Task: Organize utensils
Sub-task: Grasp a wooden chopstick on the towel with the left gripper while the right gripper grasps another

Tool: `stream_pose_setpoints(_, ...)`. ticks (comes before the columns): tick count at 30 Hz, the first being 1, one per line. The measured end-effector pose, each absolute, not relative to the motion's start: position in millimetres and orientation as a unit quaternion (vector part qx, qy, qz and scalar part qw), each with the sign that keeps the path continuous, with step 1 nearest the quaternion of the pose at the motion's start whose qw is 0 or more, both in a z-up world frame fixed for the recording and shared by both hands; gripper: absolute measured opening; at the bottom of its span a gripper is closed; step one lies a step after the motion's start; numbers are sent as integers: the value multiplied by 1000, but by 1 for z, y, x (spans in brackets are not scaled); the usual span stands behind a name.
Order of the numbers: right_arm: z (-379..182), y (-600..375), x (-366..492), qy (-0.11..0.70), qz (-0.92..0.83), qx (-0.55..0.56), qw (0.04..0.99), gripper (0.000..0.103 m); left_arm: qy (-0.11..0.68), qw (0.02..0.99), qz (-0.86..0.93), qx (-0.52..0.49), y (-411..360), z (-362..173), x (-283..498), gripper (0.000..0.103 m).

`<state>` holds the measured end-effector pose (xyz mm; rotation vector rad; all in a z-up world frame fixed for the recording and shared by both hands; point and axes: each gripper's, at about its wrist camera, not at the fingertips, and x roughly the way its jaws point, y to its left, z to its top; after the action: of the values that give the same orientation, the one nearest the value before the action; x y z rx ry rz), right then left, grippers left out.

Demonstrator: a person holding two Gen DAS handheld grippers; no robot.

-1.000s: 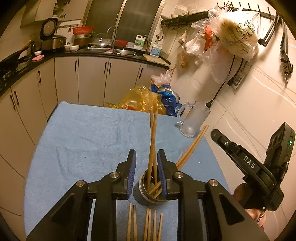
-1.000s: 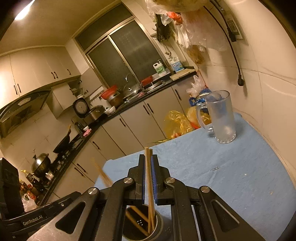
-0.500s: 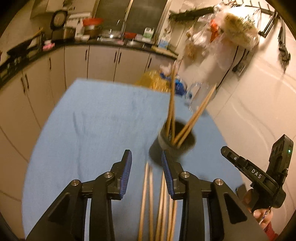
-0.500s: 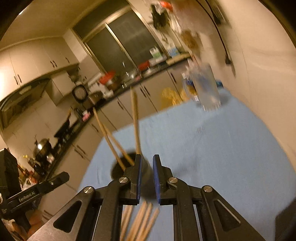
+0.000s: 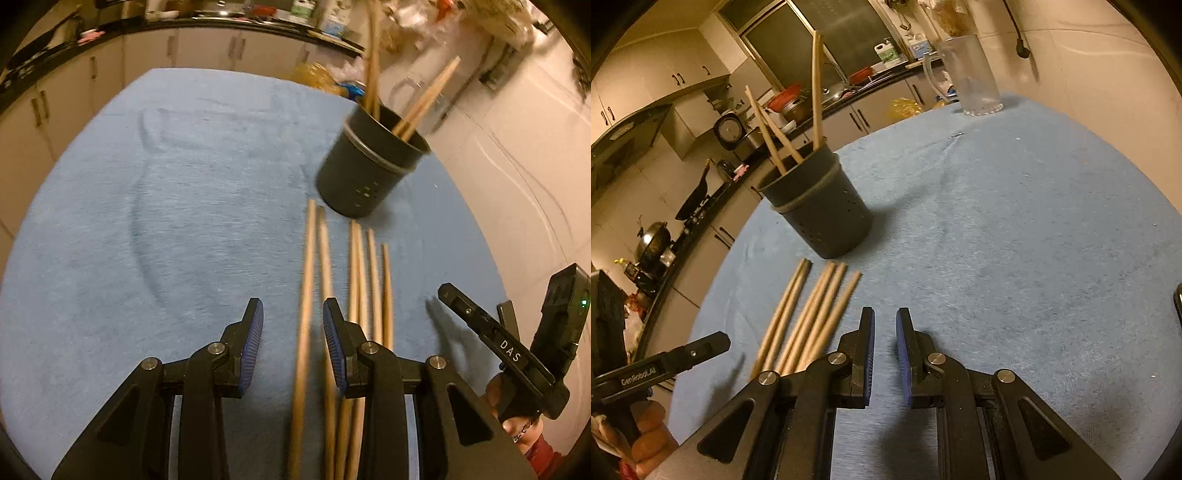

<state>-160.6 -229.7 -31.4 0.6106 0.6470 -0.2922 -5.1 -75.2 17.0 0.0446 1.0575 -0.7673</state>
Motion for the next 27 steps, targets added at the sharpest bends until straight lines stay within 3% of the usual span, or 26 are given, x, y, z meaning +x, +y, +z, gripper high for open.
stream_pose_setpoints(11, -30, -232, -164, 315, -134, 300, 890, 13, 504, 796, -322, 90, -120, 3, 10, 32)
stream_pose_setpoints(19, -22, -228, -144, 347, -108, 308, 879, 13, 515, 808, -276, 70, -109, 0, 26, 10)
stream_pose_setpoints(27, -32, -224, -94, 422, -91, 334, 838, 13, 533, 802, -268, 32, -62, 0, 19, 9)
